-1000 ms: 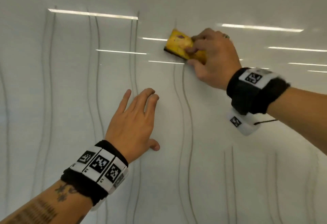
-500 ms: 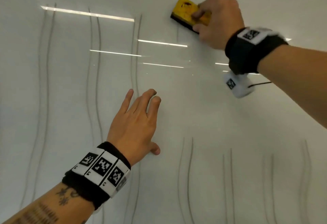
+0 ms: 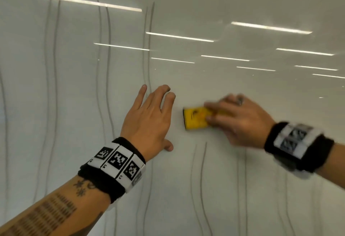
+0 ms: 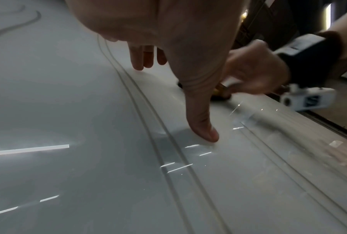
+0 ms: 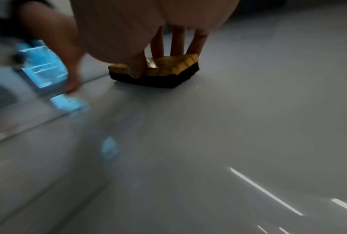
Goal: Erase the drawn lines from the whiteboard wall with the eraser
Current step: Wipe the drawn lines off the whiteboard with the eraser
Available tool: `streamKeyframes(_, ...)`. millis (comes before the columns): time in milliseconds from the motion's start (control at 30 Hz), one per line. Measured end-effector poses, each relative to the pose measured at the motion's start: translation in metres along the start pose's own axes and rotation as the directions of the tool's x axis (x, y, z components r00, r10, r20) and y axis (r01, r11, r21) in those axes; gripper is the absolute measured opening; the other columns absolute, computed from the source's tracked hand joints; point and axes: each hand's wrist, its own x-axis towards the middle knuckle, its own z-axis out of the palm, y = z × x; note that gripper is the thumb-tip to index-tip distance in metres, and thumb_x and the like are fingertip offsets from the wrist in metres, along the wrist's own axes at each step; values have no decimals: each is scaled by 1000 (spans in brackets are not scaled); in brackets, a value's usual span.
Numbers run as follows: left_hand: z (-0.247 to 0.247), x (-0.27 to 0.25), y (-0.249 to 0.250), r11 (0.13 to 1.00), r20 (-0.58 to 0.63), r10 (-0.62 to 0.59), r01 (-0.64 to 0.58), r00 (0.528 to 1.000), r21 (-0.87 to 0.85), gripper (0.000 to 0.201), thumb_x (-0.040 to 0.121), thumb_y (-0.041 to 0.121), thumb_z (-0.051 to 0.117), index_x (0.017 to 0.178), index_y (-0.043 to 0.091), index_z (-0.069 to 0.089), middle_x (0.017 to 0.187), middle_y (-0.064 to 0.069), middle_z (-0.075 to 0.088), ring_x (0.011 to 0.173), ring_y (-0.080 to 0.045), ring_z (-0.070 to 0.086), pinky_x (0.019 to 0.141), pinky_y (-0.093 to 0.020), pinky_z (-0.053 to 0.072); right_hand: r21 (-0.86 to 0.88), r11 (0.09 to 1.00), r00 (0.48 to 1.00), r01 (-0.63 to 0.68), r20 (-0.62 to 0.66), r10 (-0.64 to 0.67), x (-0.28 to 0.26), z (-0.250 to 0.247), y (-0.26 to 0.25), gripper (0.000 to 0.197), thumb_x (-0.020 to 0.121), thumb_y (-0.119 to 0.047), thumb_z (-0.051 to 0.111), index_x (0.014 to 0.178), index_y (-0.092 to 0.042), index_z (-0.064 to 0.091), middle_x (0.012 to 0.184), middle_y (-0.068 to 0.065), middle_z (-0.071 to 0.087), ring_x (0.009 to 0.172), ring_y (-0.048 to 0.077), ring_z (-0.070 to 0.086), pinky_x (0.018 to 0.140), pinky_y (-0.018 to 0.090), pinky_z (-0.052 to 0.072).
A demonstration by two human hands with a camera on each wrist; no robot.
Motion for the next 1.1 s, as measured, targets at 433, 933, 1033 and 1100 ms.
streamKeyframes(433, -5, 3, 0, 997, 38, 11, -14, 999, 81, 132, 37, 83, 81, 139, 13, 35, 143, -7, 41, 131, -25, 46, 124, -54, 14, 102, 992, 996, -74, -46, 79, -52, 29, -65, 22, 85, -9, 70, 105, -14, 77, 129, 15, 68, 86, 37, 66, 67, 41, 48)
streamKeyframes(933, -54, -61, -102, 965, 59, -229, 219, 972, 147, 133, 44, 89, 70, 145, 10, 37, 148, -11, 38, 137, -34, 38, 120, -59, 24, 145, 987, 995, -62, -65, 72, 39, 38, -78, 22, 79, -12, 72, 100, -17, 73, 123, 13, 67, 83, 36, 60, 67, 40, 45)
streamKeyframes(1033, -54, -72, -128, 950, 148, -271, 240, 951, 198, 151, 33, 88, 77, 152, 10, 26, 155, -13, 30, 136, -33, 32, 118, -58, 30, 89, 996, 1000, 2, -30, 1, 61, 31, -54, 27, 77, -15, 74, 104, -18, 74, 120, 13, 68, 83, 37, 62, 67, 39, 47)
streamKeyframes(1100, -50, -75, -142, 944, 203, -283, 235, 937, 232, 161, 29, 85, 81, 156, 8, 18, 159, -15, 23, 141, -33, 26, 121, -56, 24, 123, 983, 977, -134, -149, 152, 101, 15, -17, 22, 80, -15, 73, 103, -16, 75, 116, 17, 69, 87, 42, 63, 76, 45, 51)
